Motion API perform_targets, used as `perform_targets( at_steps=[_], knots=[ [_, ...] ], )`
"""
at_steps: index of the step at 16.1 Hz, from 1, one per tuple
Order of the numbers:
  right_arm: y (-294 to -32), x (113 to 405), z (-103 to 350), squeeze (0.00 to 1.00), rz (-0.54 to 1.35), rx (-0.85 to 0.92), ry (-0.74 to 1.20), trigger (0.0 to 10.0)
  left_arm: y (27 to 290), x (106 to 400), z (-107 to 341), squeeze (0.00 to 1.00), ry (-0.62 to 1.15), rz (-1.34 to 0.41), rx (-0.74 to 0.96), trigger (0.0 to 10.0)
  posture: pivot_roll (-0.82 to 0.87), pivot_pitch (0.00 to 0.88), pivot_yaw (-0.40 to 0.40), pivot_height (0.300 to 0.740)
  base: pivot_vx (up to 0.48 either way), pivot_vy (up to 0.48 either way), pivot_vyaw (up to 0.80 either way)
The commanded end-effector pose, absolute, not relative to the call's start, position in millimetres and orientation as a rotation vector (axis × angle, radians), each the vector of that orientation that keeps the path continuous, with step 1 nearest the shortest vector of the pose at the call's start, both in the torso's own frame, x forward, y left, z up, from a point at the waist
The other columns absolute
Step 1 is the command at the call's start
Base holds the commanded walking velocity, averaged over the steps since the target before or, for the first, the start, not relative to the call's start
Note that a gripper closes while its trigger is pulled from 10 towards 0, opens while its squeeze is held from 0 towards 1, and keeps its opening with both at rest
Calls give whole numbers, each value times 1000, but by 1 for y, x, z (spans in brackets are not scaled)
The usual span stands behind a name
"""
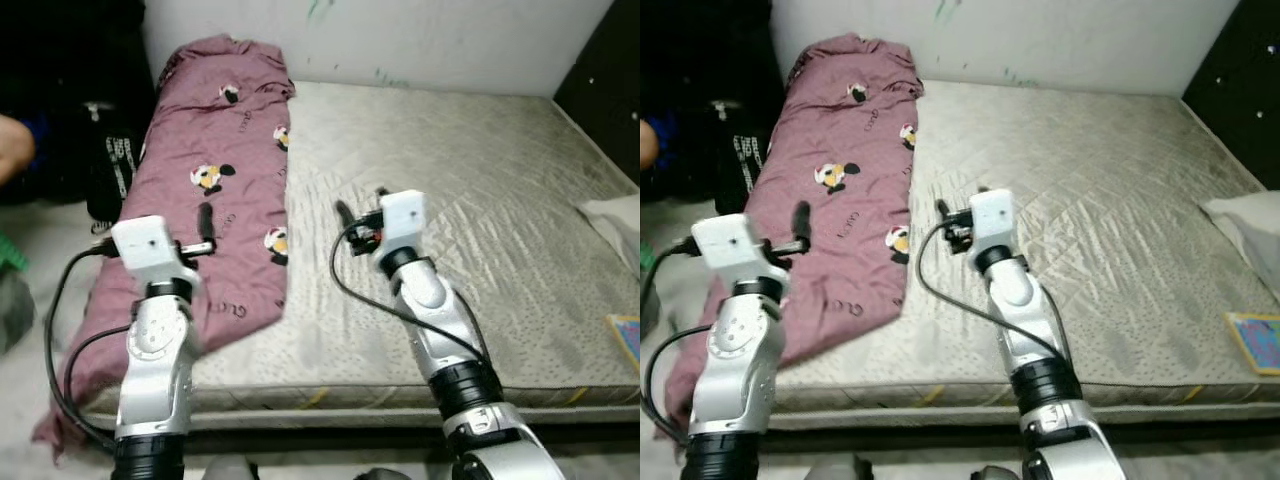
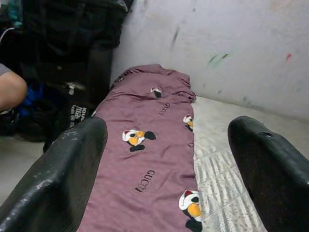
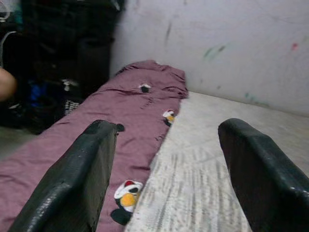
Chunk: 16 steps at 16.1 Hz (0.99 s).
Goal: Clean up the room
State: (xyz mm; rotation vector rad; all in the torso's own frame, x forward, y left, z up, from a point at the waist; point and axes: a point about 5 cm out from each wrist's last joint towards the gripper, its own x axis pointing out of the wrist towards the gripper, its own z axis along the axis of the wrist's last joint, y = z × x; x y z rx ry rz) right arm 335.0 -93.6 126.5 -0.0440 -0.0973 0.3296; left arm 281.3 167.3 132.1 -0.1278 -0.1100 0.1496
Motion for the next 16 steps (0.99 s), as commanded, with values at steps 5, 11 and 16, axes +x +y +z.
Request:
perform_targets(
  at_steps=[5, 11, 16],
  knots=[
    [-104, 337, 128, 0, 299, -52, -104, 10000, 159, 284, 135, 0, -121, 105, -125, 10000, 22, 0, -73, 740, 0, 480, 0],
    [-103, 342, 132, 0, 302, -50, -105, 10000, 164, 286, 139, 0, -134, 129, -130, 10000, 18, 0, -66, 740, 0, 479, 0],
    [-98, 338, 129, 0, 308, -42, -97, 10000, 163, 288, 142, 0, -138, 127, -136, 10000, 30, 0, -66, 740, 0, 479, 0]
  ],
)
